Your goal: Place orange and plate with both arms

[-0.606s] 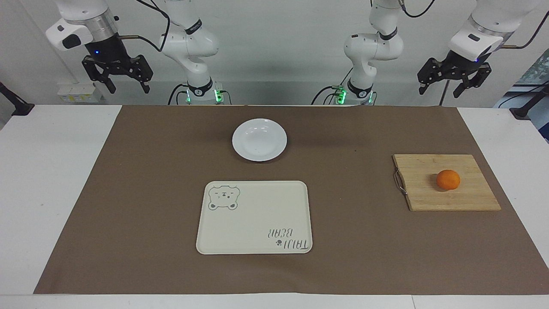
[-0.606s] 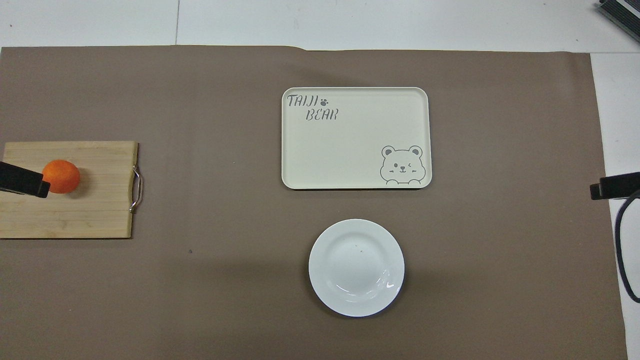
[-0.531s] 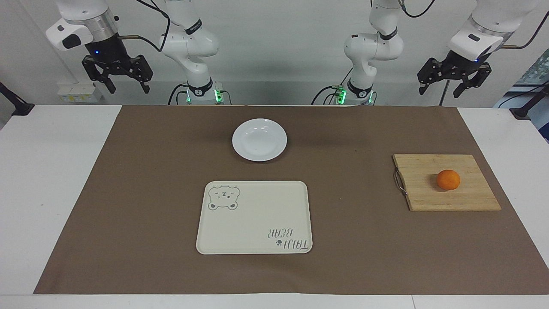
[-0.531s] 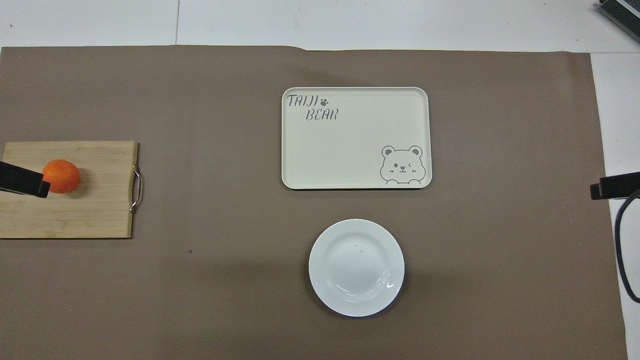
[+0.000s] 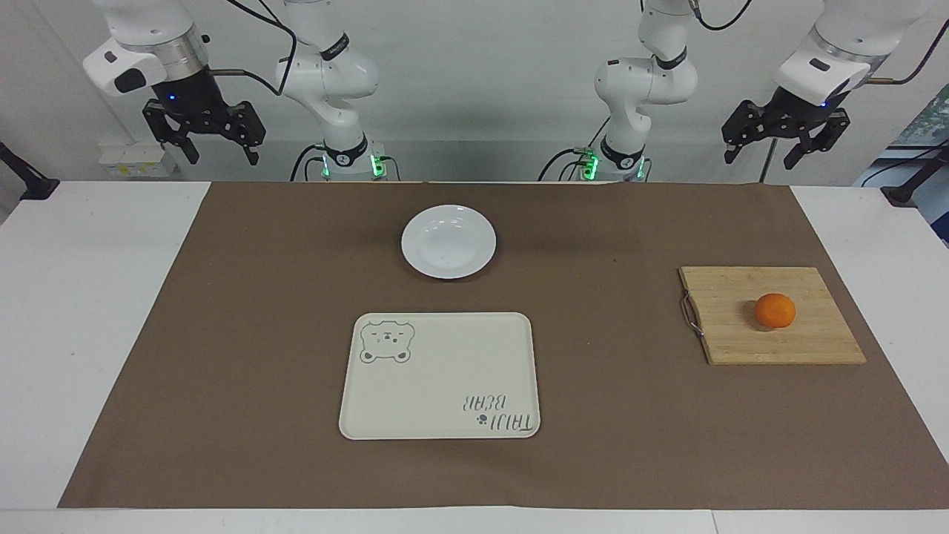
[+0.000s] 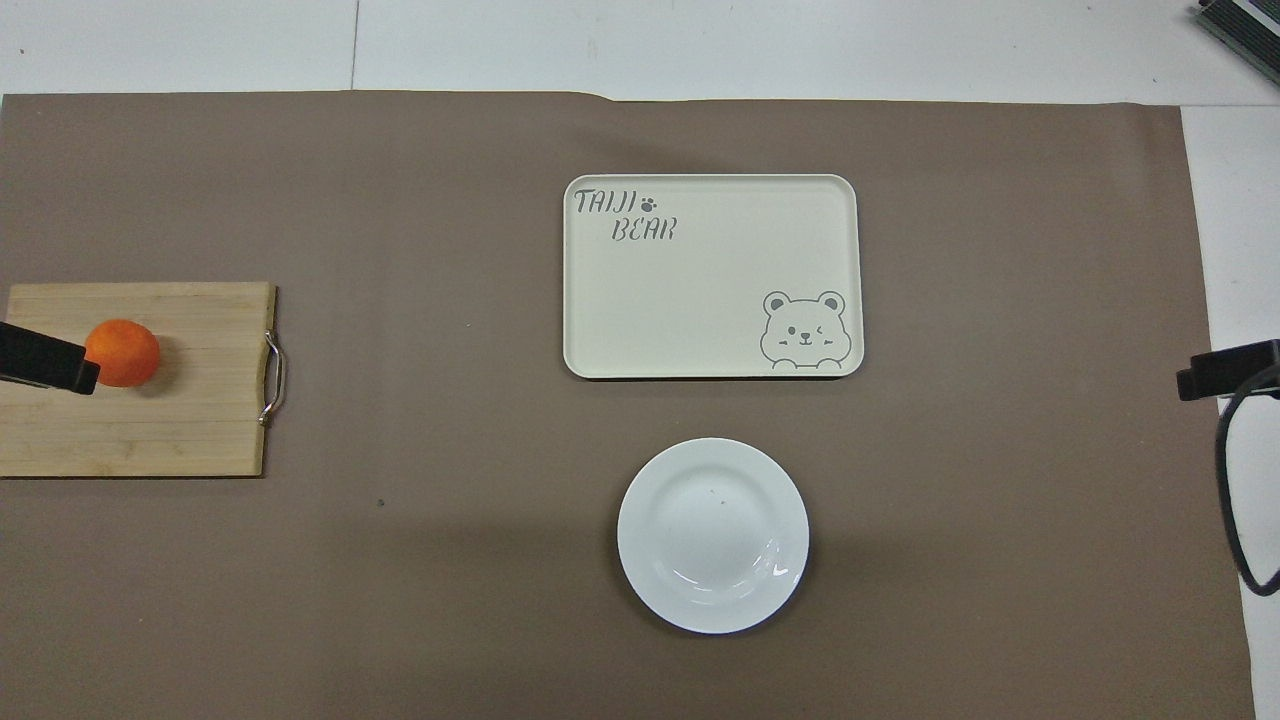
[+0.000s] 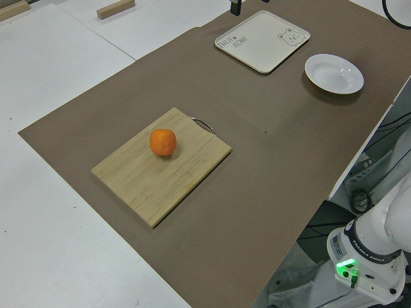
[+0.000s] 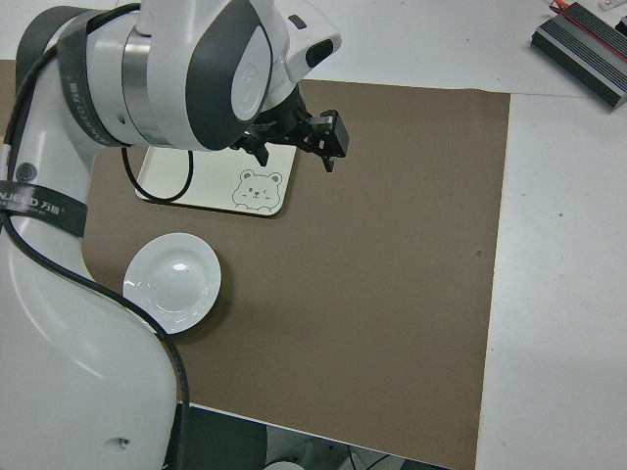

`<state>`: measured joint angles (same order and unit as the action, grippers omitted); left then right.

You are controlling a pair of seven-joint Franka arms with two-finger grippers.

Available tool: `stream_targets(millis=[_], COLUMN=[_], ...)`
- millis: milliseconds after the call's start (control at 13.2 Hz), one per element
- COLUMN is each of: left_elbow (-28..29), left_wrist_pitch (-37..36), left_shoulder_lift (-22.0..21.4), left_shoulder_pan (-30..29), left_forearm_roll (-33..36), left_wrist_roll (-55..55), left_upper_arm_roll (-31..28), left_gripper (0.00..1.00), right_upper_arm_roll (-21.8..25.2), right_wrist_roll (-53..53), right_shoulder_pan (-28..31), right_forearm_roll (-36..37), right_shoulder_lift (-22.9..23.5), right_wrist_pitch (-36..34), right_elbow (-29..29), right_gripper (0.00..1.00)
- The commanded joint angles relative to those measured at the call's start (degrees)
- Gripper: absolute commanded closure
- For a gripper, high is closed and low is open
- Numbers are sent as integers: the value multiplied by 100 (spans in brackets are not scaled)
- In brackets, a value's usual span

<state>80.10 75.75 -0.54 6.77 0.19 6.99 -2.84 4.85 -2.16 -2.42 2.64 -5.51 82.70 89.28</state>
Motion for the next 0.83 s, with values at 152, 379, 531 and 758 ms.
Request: stream_targets(millis=[152, 379, 531, 758], left_elbow=[260, 287, 287, 287], left_wrist_pitch=[230, 221, 213, 213], left_shoulder_lift=[-148, -157, -157, -157], left_shoulder_pan=[-263, -308, -308, -308], left_forearm_roll=[-194, -221, -221, -221], left_wrist_roll=[267, 285, 285, 294], left_upper_arm_roll=[30, 30, 30, 30], left_gripper=[0, 0, 0, 0], right_upper_arm_roll=[-55, -55, -55, -55], right_wrist_roll=[-162, -153, -145, -136], right_shoulder_pan=[102, 84, 58, 49], right_forearm_roll=[26, 17, 17, 17], right_shoulder_lift=[-2, -310, -311, -311], right_wrist_pitch=[70, 132, 281, 273], right_elbow=[-96, 378, 388, 388], right_gripper=[0, 0, 0, 0])
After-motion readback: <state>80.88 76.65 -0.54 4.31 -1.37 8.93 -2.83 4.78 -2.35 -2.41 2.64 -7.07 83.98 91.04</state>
